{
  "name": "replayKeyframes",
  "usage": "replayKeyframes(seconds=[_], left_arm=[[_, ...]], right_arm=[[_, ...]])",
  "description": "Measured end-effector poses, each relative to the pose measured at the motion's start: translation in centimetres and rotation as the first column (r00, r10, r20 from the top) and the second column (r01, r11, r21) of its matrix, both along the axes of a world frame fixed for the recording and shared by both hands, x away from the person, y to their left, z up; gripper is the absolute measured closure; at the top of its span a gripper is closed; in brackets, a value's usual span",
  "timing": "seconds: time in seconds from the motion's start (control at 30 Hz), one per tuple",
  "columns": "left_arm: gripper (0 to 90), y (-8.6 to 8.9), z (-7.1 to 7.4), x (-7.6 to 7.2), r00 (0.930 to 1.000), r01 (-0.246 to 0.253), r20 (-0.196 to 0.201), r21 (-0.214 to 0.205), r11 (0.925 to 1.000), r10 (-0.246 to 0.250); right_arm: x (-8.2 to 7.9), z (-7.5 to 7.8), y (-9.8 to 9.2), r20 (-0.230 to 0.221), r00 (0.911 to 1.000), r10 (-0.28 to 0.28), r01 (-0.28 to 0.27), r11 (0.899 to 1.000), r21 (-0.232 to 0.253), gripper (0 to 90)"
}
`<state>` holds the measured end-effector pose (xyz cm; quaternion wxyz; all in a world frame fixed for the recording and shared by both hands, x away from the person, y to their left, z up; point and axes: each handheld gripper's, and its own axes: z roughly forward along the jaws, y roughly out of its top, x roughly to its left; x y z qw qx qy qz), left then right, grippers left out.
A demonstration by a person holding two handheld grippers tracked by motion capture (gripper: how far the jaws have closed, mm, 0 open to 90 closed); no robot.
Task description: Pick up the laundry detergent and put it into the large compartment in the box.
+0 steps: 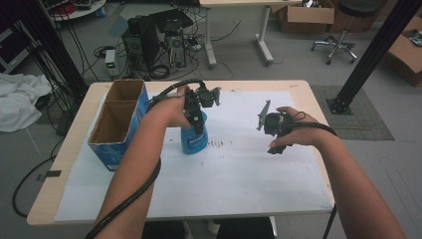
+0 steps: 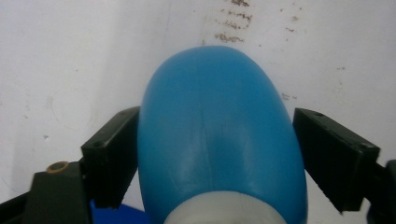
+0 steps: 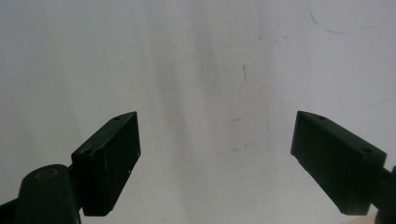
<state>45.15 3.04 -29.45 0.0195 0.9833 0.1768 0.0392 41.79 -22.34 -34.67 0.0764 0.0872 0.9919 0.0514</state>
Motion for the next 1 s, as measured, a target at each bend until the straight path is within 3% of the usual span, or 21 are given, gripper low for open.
replayKeyframes(seconds=[0.67, 0.9, 1.0], left_arm=[[34.3, 0.13, 0.02, -0.05, 0.9998, -0.015, 0.009, 0.014, 0.9998, 0.015], [36.1, 0.25, -0.05, 0.18, 0.9998, -0.020, -0.006, 0.000, 0.9998, 0.020], [37.0, 0.33, -0.03, 0.31, 0.9984, -0.054, -0.014, -0.013, 0.9985, 0.054]], right_arm=[[0.05, -0.08, 0.06, 0.000, 1.0000, -0.003, 0.003, 1.000, -0.005, 15.9], [0.17, -0.37, 0.19, -0.003, 1.0000, -0.003, 0.003, 1.000, -0.007, 15.9], [0.16, -0.52, 0.23, -0.006, 1.0000, -0.006, 0.006, 1.000, -0.006, 15.9]])
